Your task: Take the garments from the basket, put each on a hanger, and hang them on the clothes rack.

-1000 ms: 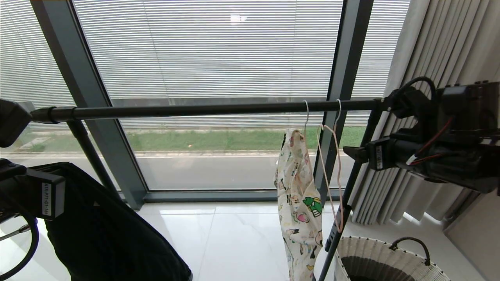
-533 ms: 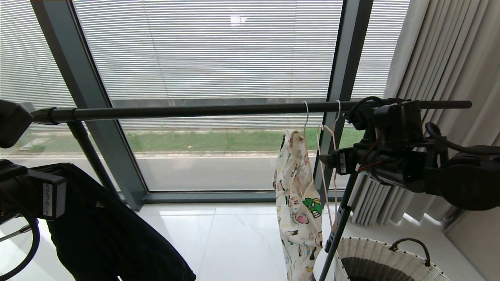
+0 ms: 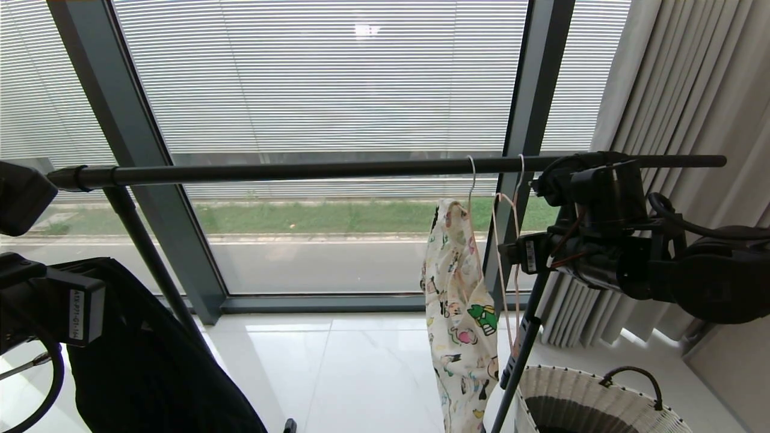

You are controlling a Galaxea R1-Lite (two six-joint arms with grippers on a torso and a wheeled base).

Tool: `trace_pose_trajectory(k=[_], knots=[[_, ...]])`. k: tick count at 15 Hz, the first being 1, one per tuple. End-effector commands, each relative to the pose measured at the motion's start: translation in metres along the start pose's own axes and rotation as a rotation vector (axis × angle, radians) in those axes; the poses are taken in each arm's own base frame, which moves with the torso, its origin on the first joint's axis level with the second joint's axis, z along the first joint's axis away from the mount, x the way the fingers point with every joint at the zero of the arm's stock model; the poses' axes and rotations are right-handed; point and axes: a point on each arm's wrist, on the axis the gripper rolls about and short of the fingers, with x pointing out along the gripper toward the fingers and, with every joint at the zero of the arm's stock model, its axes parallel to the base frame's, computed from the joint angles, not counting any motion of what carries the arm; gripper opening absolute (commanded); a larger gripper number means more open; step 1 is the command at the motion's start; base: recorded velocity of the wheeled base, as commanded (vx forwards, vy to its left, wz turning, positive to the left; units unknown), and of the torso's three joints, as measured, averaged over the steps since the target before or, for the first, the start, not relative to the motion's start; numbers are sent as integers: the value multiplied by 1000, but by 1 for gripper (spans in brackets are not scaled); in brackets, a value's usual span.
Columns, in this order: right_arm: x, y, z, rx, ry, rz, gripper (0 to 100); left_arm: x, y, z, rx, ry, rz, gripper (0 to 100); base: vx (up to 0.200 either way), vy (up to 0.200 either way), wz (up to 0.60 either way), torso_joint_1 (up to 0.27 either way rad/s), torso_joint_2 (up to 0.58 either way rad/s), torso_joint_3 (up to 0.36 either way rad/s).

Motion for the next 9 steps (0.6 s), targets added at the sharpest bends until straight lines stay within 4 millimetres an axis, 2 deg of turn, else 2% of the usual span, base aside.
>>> trace_pose_trajectory(k=[1,9], knots=[[-4,-1,3,3,-11,0,100,-1,0,0,0,-2,1,0,0,0,0,0,0,0],[-6,-3,2,-3,3,-22,100,-1,0,0,0,-2,1,0,0,0,0,0,0,0]])
